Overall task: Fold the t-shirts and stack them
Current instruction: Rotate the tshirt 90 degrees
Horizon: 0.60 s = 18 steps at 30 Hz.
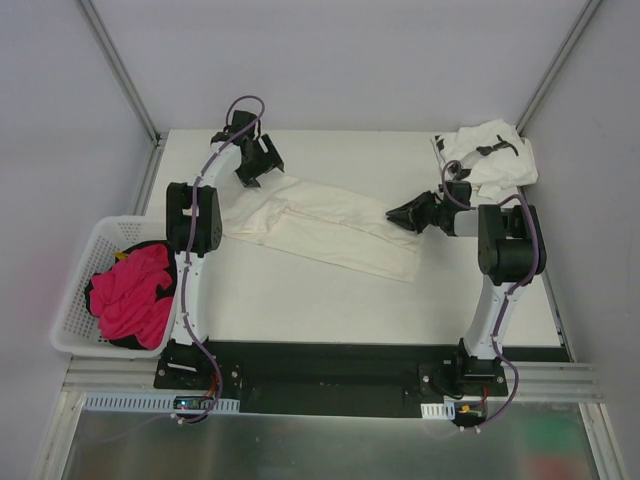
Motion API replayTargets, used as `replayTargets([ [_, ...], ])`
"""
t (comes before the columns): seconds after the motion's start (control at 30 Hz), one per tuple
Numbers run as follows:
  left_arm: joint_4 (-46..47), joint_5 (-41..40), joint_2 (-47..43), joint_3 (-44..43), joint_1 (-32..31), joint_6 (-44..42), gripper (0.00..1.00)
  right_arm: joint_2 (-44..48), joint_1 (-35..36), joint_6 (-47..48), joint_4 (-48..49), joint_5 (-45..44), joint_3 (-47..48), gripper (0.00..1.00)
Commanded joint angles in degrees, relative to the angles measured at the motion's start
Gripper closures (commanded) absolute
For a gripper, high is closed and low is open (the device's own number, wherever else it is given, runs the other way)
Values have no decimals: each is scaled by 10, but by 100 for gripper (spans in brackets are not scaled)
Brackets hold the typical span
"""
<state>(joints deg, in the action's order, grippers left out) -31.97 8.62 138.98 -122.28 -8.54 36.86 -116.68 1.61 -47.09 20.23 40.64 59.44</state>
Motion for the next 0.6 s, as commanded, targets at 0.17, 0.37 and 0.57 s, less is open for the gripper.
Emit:
replayTargets([
  [0.17,-3,-5,-70,32,4,-21,17,-9,-40,-7,35,-14,-21,77],
  [0.37,-3,-19,-111,78,4,-29,17,13,-70,-34,58,-38,-49,77],
  [0.57,-3,-41,-131,91,8,-52,17,89,-76,-75,83,-71,-125,77],
])
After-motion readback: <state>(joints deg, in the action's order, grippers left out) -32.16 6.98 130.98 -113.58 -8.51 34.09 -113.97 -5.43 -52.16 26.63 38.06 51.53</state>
